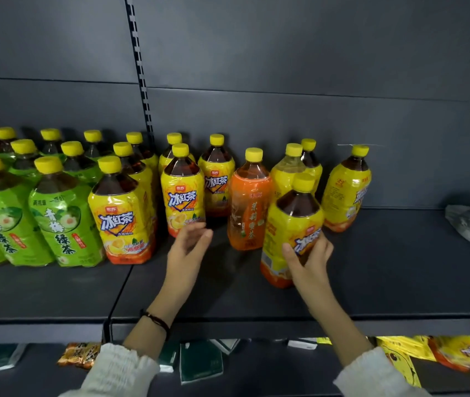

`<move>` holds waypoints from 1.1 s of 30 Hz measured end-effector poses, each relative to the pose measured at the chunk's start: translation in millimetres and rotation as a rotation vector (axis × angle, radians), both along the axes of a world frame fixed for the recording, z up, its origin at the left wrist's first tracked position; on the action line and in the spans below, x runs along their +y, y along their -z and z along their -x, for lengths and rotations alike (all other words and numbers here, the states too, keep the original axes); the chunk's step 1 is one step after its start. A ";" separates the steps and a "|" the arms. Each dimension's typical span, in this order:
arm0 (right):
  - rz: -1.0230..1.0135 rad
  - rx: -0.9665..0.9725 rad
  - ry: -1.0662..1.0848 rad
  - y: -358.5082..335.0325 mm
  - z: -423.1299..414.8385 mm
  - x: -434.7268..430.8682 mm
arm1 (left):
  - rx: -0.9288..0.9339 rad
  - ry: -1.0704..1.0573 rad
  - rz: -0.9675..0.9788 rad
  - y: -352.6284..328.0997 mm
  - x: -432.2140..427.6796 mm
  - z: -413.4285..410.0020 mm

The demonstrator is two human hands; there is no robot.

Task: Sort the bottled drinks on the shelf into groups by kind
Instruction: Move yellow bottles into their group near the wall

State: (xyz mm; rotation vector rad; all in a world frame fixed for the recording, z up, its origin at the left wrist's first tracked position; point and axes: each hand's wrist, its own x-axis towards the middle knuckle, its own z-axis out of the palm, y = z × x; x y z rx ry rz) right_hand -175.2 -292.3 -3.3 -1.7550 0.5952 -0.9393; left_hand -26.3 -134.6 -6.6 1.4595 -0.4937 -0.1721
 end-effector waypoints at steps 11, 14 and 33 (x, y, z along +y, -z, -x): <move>-0.046 0.053 -0.349 11.9 -22.3 56.4 | -0.066 0.396 0.006 -13.5 18.3 28.7; -0.033 0.087 -0.439 13.8 -26.4 59.1 | -0.122 0.285 -0.016 -14.8 19.1 22.7; 0.145 0.154 0.265 0.9 -102.4 18.5 | -0.265 -0.266 -0.136 -10.6 29.9 -26.8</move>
